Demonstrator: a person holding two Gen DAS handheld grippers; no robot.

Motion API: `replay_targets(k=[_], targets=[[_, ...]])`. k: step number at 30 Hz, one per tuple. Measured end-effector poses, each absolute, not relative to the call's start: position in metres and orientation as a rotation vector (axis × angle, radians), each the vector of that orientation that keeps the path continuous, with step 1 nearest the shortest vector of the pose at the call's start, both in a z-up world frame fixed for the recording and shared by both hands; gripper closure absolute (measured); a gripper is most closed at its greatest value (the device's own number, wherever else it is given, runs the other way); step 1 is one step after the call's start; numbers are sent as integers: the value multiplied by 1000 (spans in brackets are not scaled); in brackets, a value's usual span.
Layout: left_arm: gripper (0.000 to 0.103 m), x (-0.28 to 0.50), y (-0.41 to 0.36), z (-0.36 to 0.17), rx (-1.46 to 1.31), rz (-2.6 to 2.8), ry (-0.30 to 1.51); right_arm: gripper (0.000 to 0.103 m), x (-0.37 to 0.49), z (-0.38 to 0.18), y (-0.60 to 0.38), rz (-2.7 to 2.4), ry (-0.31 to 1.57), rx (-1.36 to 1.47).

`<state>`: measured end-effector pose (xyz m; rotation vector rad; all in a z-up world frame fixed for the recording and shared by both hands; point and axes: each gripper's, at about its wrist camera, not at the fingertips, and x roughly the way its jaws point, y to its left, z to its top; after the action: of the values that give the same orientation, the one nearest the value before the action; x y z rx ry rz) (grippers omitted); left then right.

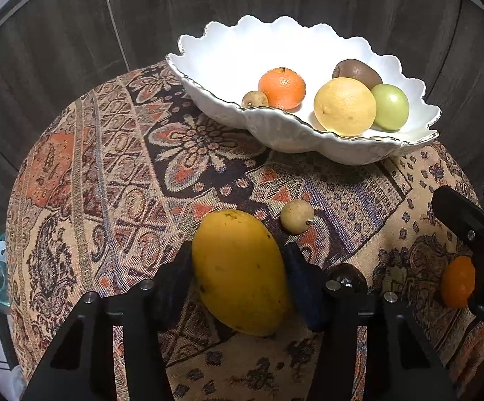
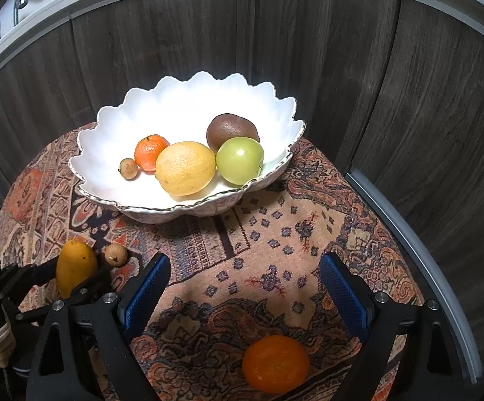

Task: Organize fruits
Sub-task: 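Grasp the yellow mango with the left tool while the right tool grasps the small brown fruit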

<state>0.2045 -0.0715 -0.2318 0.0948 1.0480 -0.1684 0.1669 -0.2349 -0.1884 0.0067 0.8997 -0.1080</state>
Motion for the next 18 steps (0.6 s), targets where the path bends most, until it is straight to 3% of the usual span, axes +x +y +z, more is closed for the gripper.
replay_targets(k=[18], targets=[[53,192,10,-210,23,-40,997,12,187,-200,-168,39,928,-16]])
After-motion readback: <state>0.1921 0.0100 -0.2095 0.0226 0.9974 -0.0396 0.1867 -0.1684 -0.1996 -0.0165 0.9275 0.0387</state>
